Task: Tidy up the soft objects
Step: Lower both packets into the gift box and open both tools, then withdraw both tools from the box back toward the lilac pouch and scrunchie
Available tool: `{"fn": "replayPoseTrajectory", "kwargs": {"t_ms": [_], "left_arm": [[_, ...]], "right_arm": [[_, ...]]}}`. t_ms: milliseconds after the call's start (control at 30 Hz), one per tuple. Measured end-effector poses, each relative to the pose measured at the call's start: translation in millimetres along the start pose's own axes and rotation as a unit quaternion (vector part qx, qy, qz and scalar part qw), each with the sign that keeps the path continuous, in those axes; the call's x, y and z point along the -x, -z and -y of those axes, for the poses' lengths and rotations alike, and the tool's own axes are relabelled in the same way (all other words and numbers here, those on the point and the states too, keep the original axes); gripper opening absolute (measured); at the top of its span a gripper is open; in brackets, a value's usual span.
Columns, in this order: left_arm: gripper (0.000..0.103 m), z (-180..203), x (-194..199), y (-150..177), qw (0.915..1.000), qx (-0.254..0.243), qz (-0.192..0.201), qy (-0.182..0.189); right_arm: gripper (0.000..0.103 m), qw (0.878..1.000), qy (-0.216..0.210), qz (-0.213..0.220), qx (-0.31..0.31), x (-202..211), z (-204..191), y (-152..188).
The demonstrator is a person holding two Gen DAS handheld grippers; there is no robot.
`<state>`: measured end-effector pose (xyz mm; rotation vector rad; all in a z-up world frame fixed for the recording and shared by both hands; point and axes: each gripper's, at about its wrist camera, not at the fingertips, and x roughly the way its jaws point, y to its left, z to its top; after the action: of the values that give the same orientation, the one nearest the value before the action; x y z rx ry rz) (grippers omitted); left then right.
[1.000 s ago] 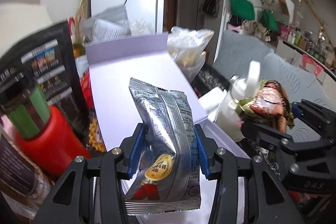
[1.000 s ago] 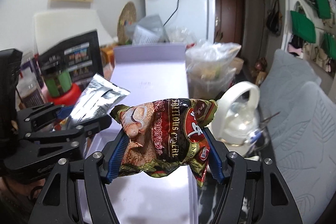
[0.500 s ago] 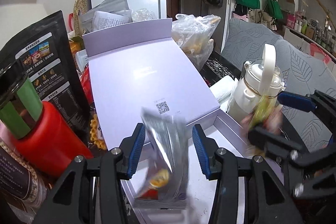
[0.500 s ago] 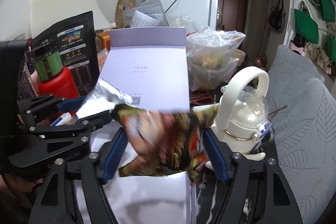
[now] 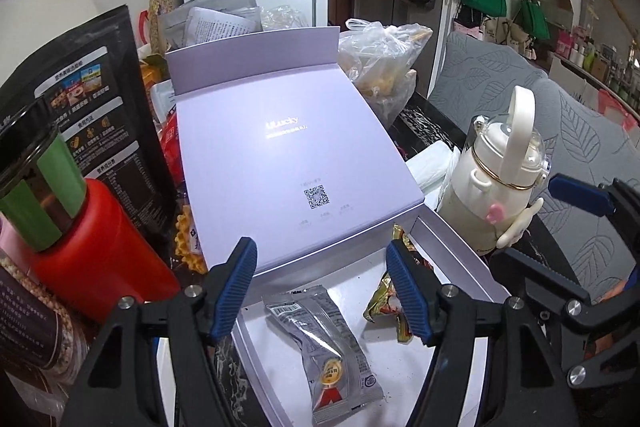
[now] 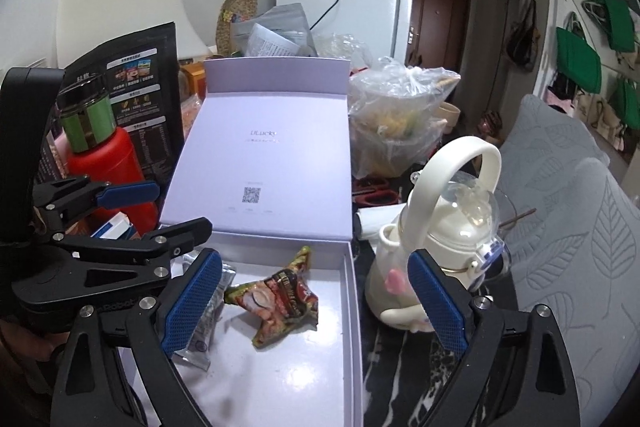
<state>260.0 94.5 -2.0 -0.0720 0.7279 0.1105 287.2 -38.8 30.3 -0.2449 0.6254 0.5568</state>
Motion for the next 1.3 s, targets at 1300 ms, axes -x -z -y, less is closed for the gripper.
{"fn": "replayPoseTrajectory", "kwargs": {"t_ms": [1300], "left_arm": [[0.067, 23.8, 182.9, 26.0, 0.9942, -0.029, 0.103, 0.010]], "right_arm": [[0.095, 0.997, 0.013, 0.069, -0.020, 155.7, -22.4, 12.3]]}}
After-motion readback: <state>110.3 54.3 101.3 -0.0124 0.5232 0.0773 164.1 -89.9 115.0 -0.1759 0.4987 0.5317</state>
